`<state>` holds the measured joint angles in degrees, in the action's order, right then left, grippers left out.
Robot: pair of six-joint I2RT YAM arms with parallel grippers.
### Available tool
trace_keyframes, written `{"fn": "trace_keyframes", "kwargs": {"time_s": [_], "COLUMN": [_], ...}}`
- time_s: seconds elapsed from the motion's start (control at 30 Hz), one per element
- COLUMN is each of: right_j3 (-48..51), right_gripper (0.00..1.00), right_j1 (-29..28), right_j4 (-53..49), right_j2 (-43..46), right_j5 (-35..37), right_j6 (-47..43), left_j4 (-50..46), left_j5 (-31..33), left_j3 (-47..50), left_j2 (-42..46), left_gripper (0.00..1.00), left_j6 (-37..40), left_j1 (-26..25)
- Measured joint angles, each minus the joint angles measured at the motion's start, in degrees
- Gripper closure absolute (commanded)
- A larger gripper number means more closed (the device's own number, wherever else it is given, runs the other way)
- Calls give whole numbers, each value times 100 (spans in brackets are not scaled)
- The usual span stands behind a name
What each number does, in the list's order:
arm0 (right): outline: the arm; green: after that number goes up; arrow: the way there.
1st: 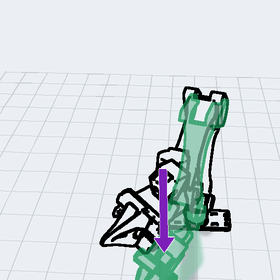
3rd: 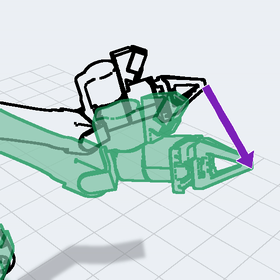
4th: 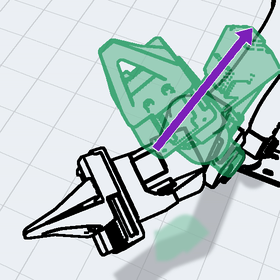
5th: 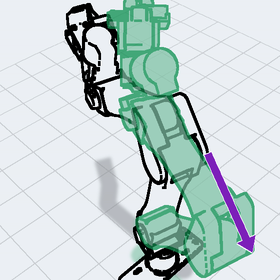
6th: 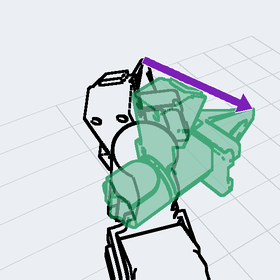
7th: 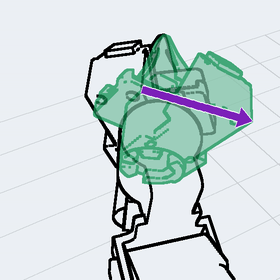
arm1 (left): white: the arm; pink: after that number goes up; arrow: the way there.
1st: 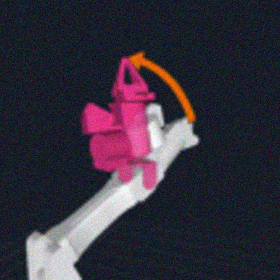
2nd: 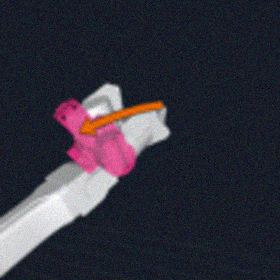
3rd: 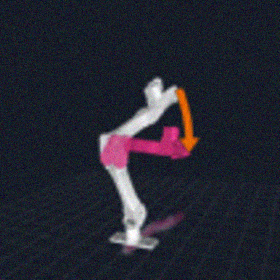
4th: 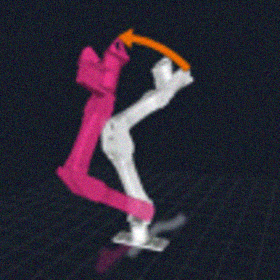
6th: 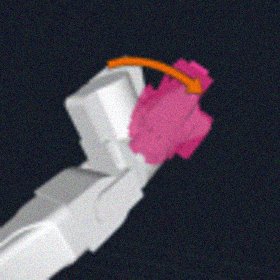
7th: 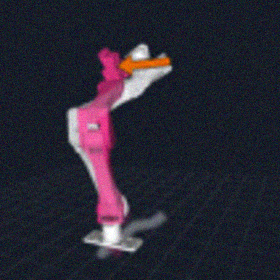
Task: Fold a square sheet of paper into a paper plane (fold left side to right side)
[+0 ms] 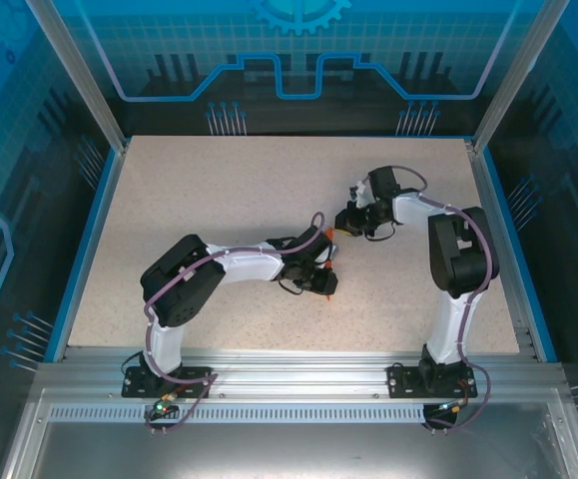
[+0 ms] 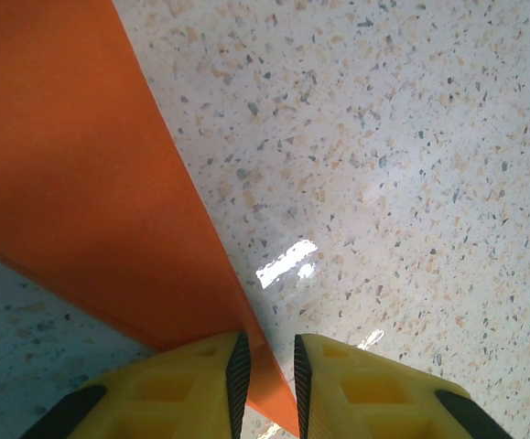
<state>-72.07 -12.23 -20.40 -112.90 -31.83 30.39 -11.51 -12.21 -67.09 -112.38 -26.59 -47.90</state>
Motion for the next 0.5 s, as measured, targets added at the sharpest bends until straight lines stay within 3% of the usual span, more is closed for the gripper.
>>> {"fn": "trace_keyframes", "kwargs": {"time_s": [0.27, 0.5], "right_j3": [20, -317], "right_gripper": [91, 90], "right_j1": [-251, -321], "right_j4": [157, -186], "right_j2": [-352, -682], "right_j5": [-245, 76], "right_j6": [153, -13], "left_j4": [0, -2], "left_j5": [0, 0], "left_j3": [0, 0], "left_j2": [0, 0], "left_gripper": [74, 74], "left_j6": [0, 0], "left_j1": [0, -2]}}
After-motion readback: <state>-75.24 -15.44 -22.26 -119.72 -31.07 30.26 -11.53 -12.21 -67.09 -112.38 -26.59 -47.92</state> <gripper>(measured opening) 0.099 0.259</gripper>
